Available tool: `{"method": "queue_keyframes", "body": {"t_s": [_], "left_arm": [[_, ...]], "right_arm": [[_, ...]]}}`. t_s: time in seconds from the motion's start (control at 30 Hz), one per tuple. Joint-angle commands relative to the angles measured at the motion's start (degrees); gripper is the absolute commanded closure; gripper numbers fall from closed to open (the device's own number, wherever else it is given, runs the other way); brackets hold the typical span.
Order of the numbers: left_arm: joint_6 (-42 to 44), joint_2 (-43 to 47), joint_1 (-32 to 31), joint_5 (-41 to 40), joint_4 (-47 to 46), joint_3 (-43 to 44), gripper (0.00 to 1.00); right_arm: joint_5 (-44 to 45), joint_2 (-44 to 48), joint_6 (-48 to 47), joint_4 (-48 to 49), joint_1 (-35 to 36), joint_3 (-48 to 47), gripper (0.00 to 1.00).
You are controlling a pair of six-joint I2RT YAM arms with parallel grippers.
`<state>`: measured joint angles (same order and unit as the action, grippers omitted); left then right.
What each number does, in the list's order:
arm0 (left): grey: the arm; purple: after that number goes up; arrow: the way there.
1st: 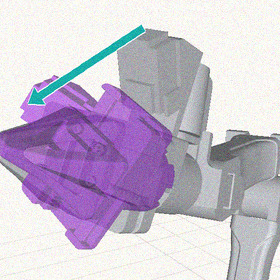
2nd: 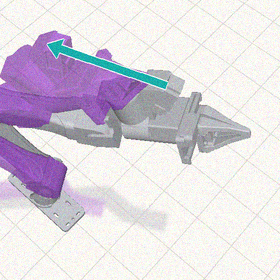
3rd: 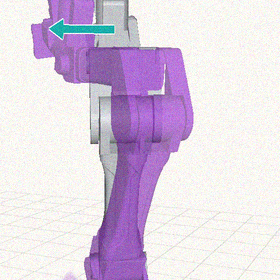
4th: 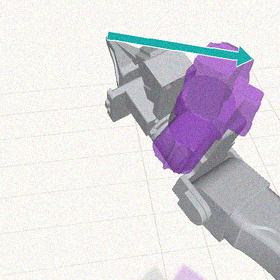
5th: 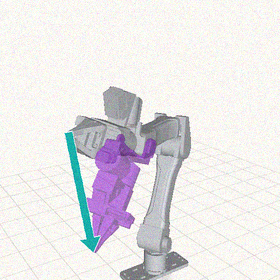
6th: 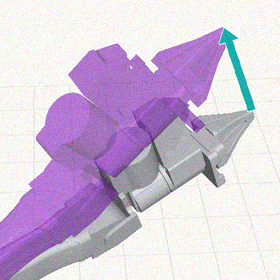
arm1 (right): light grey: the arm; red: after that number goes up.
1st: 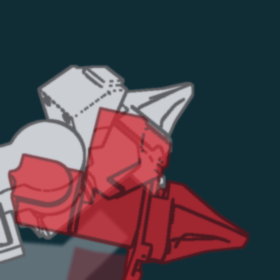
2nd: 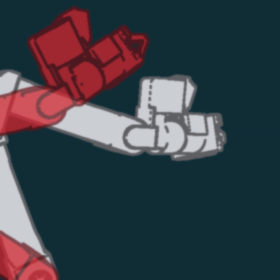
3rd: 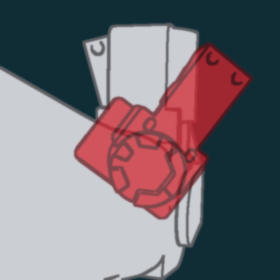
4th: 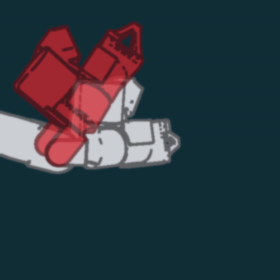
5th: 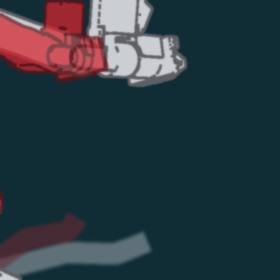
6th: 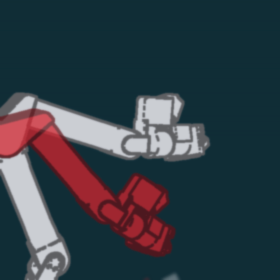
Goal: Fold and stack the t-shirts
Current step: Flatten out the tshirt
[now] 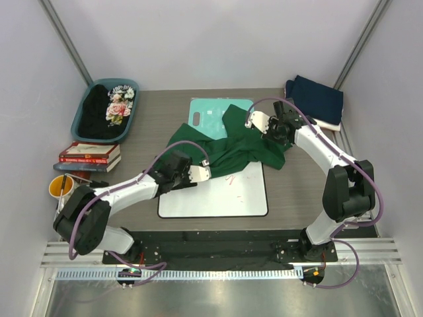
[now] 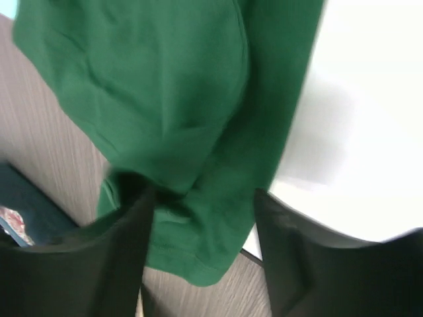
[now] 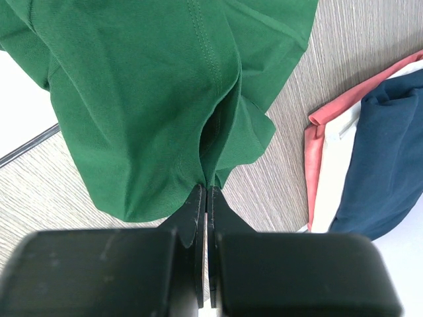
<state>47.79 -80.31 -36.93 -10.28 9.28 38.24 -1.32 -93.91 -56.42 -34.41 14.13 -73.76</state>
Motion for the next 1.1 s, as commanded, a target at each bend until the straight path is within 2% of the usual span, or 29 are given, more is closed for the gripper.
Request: {"method": "queue_keyframes", "body": {"t_s": [0.0, 0.07, 0.13, 0.37, 0.4, 0.43, 0.53, 0.9, 1.07], "left_arm": [[-2.00, 1.91, 0.54, 5.01, 5.40, 2.98, 0.34], [-2.17, 0.95, 0.54, 5.01, 5.31, 3.07, 0.30], [-2.35, -0.45, 0.54, 4.75, 5.31, 3.42, 0.35], [-1.83, -1.34, 0.98, 3.61, 2.77, 2.19, 0.35], [-1.82, -1.51, 0.89, 2.65, 1.81, 1.93, 0.37], [-1.91, -1.51, 0.89, 0.98, 0.66, 1.93, 0.45], [-2.79, 0.41, 0.89, 0.26, 0.56, 2.72, 0.50], [-3.85, 6.31, 0.81, 0.79, 4.96, 3.95, 0.43], [-2.09, 3.68, 0.89, -3.15, -0.48, 1.84, 0.43]], "right_arm": [[0.71, 0.04, 0.26, 0.31, 0.37, -2.71, 0.99], [0.62, -0.05, 0.35, 0.31, 0.28, -2.88, 0.99], [0.44, -0.05, 0.26, 0.22, 0.28, -2.88, 0.99], [0.71, 0.30, -0.09, 0.31, 0.28, -2.53, 0.99], [0.71, 0.39, 0.17, 0.31, 0.28, -2.53, 0.99], [0.71, 0.31, 0.17, 0.23, 0.28, -2.53, 0.99], [0.88, 0.30, 0.09, 0.31, 0.28, -2.01, 0.99], [0.53, -0.92, 0.17, 0.31, 0.28, -3.32, 0.99], [0.36, -1.72, 0.35, 0.22, 0.28, -4.11, 0.99]]}}
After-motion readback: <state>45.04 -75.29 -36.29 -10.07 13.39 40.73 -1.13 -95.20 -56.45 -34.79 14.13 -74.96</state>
